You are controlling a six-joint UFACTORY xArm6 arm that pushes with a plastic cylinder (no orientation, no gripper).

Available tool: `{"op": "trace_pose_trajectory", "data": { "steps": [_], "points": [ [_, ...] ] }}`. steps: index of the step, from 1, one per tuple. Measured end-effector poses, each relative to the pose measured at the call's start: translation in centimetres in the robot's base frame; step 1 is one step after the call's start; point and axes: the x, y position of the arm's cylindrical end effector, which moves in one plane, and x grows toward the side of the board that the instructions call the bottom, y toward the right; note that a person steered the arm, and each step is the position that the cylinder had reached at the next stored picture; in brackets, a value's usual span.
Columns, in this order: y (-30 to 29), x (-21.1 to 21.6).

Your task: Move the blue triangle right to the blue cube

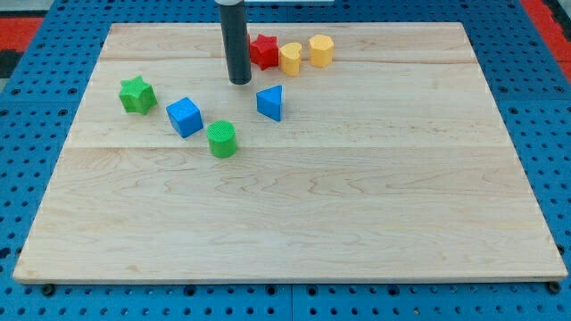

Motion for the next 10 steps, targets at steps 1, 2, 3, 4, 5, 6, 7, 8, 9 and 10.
{"op": "trace_pose_trajectory", "data": {
  "steps": [1, 2, 3, 4, 5, 6, 7, 8, 9, 10],
  "points": [
    [0.8, 0.0],
    [1.3, 0.1],
    [1.3, 0.1],
    [1.3, 0.2],
    [4.7, 0.2],
    [9.5, 0.9],
    [1.4, 3.2],
    [2.2, 3.8],
    [-2.0, 6.4],
    [-7.4, 7.3]
  ]
}}
